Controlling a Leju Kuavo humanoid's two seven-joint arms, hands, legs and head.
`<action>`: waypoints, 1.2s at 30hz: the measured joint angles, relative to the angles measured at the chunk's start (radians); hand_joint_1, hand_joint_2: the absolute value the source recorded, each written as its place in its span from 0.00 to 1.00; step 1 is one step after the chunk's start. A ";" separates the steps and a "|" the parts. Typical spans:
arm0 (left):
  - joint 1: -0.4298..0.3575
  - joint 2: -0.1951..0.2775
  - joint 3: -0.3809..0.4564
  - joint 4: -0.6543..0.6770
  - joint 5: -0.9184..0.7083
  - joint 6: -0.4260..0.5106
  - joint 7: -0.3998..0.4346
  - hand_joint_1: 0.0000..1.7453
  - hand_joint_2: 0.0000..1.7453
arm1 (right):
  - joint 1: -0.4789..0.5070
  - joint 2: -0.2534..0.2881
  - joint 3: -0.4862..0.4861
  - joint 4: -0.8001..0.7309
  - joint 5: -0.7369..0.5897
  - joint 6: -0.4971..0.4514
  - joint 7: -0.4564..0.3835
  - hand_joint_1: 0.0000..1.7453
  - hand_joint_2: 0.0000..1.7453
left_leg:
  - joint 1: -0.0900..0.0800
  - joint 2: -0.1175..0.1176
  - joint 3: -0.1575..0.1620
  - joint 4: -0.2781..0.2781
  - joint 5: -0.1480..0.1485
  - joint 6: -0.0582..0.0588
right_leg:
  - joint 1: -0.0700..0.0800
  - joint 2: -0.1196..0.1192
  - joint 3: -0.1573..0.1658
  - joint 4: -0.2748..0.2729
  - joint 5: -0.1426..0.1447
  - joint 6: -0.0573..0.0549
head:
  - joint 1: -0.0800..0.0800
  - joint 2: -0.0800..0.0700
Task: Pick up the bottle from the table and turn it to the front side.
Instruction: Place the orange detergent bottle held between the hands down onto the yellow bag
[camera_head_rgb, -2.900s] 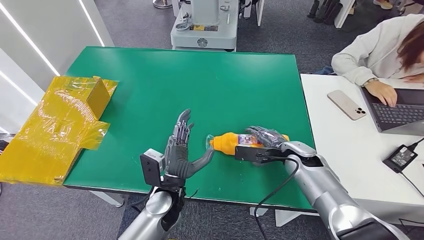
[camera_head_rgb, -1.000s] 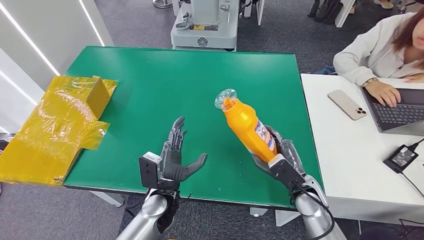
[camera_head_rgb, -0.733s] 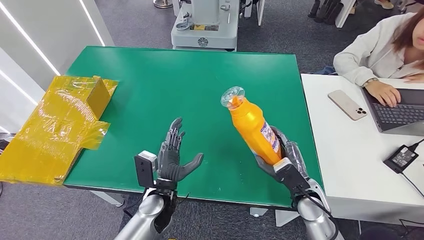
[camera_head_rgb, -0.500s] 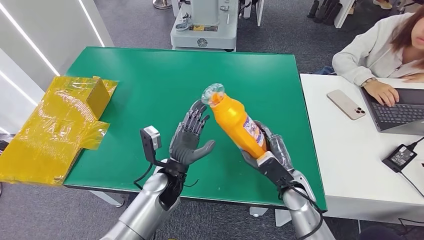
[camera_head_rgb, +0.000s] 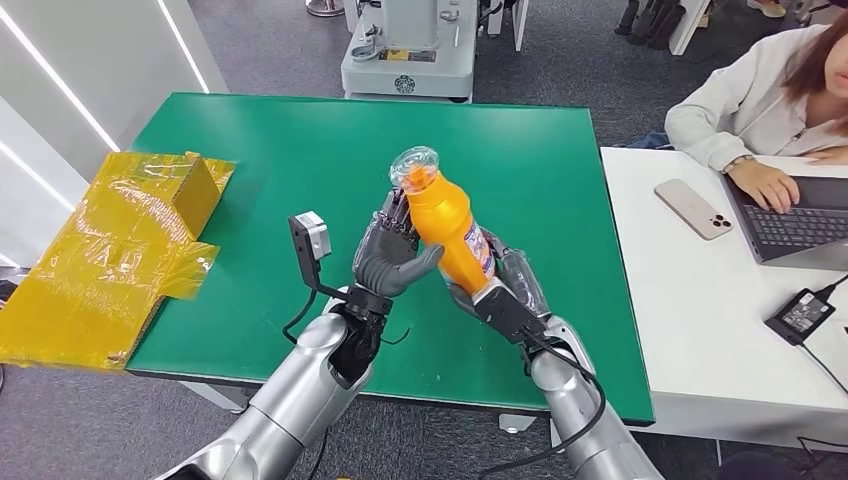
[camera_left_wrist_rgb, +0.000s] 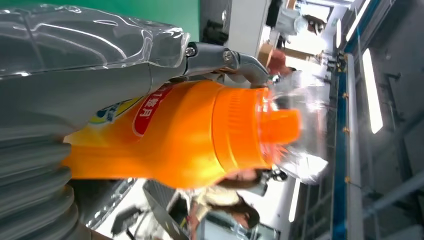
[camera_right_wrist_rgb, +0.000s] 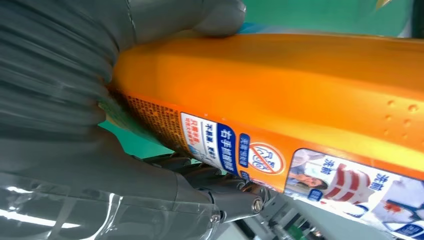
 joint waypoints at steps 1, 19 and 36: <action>-0.007 0.000 -0.002 0.018 -0.003 0.012 -0.003 0.00 1.00 | -0.008 0.006 0.008 0.013 0.008 -0.008 -0.001 0.97 1.00 | 0.000 0.000 0.000 0.000 0.000 0.000 | 0.000 0.000 0.000 0.000 0.000 0.000 | 0.000 0.000; -0.077 0.020 -0.019 0.284 -0.072 0.109 -0.064 1.00 1.00 | -0.029 0.030 0.077 0.099 0.048 -0.030 0.016 0.86 1.00 | 0.000 -0.001 -0.001 0.000 0.000 0.000 | 0.000 0.000 0.000 0.000 0.000 0.000 | 0.000 0.000; -0.049 0.039 0.038 0.225 0.003 0.162 -0.137 0.97 1.00 | -0.064 0.041 0.095 0.131 0.044 -0.034 0.013 0.15 1.00 | 0.000 0.000 -0.001 0.000 0.000 -0.001 | 0.000 0.000 -0.001 0.000 0.000 0.000 | 0.000 0.000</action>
